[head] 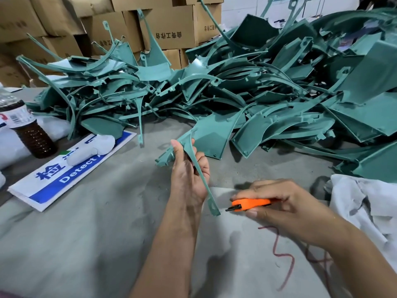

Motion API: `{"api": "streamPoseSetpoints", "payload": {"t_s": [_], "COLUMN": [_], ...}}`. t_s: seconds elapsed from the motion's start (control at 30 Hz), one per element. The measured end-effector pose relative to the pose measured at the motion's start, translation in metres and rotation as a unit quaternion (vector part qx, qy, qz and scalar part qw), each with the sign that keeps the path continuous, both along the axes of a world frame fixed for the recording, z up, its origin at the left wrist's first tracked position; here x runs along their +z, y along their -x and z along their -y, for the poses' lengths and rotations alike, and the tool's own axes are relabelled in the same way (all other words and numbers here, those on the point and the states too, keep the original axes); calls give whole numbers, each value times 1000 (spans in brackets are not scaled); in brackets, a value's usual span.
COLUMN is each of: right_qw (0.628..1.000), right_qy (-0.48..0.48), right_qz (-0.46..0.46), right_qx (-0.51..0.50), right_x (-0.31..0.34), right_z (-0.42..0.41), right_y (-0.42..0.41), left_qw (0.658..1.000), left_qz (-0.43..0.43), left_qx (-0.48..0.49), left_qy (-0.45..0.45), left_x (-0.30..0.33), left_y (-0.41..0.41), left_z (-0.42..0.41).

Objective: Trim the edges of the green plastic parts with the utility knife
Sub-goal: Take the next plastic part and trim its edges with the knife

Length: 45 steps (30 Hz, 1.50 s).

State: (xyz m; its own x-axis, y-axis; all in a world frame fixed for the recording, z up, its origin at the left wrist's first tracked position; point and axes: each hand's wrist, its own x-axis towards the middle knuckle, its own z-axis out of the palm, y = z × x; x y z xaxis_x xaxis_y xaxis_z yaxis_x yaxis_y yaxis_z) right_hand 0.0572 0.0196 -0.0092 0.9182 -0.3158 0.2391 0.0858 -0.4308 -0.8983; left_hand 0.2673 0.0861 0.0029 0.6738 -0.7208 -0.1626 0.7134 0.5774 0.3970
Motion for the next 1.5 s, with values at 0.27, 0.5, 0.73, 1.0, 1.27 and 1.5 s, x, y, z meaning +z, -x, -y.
{"api": "streamPoseSetpoints", "payload": {"t_s": [0.27,0.5,0.73,1.0,1.27,1.5], "right_qw": [1000,954,913,857,768,737], "right_qy": [-27,-54,-163,-313,-445,-545], "right_qz": [-8,98,158,291,334,227], "right_qx": [7,-278,-340,-289,-318,-330], "right_x": [9,3,-5,8,10,3], "right_z": [-1,0,11,7,19,27], "right_y": [2,-5,-5,-7,-2,-1], "left_qw": [1000,993,934,847,762,964], "left_qz": [4,91,308,465,562,246], "left_qx": [22,39,81,106,114,-92], "left_qy": [-18,-69,-159,-236,-301,53], "left_x": [-1,2,-6,-13,-12,-2], "left_y": [-4,18,41,48,56,29], "left_z": [2,8,17,12,9,8]}}
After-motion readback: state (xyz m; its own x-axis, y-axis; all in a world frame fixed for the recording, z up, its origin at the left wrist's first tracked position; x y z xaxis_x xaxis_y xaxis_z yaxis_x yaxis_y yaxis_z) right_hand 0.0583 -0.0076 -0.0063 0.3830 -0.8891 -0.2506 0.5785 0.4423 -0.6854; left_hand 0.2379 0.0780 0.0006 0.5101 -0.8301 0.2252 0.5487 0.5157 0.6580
